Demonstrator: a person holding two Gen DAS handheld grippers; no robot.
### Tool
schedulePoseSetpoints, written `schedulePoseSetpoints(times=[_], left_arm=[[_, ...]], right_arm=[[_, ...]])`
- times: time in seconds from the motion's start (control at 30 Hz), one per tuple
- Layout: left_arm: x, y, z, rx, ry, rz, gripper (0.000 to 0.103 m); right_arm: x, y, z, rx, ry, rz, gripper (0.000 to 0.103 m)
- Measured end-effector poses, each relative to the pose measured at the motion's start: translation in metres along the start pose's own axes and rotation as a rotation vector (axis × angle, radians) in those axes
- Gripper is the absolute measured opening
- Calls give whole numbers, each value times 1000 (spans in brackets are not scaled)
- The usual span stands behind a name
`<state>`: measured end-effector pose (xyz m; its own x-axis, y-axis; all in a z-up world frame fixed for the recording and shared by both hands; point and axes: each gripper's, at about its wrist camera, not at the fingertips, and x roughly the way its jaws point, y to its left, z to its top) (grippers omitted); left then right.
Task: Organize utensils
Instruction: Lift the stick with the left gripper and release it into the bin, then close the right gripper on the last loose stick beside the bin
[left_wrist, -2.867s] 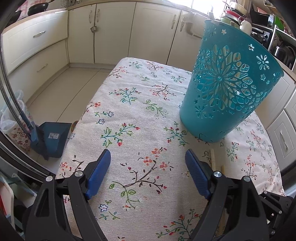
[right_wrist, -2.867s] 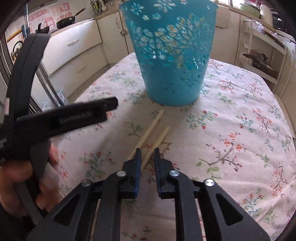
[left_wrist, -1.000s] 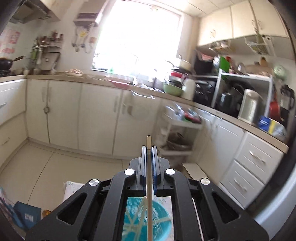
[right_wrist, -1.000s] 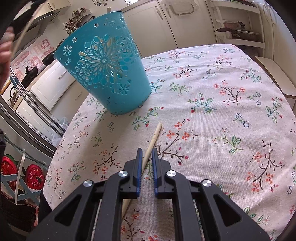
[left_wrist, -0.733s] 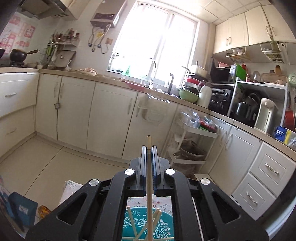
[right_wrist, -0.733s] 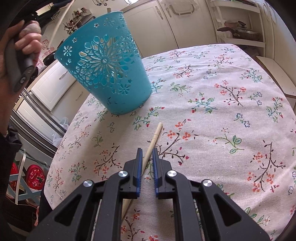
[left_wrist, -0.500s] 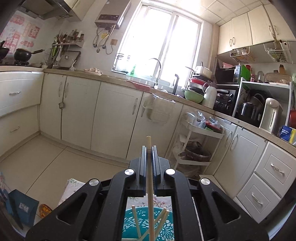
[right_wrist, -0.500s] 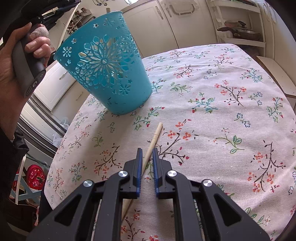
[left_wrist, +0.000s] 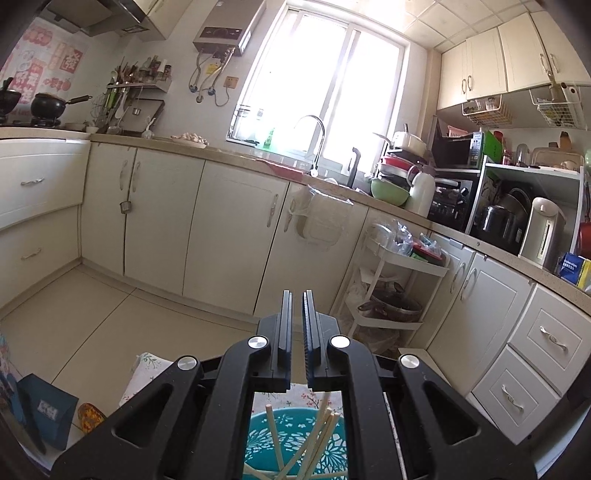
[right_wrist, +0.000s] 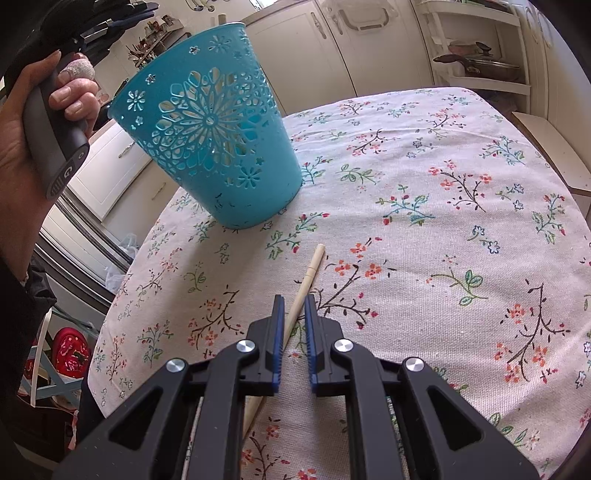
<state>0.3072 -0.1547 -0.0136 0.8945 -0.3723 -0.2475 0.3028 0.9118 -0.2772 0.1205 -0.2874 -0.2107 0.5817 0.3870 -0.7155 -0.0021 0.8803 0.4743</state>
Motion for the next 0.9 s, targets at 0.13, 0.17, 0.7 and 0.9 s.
schedulePoseSetpoints(times=[0.13, 0.17, 0.7, 0.9], left_arm=[[-10, 2, -10, 13, 36, -2, 5], [-15, 4, -13, 15, 43, -1, 5], [-85, 72, -154, 11, 375, 157, 64], [-58, 87, -185, -54, 505, 171, 69]], right_arm=[[0, 0, 0, -1, 1, 0, 11], [0, 0, 0, -1, 0, 0, 11], [5, 35, -1, -247, 103, -47, 12], [8, 48, -5, -285, 114, -141, 12]])
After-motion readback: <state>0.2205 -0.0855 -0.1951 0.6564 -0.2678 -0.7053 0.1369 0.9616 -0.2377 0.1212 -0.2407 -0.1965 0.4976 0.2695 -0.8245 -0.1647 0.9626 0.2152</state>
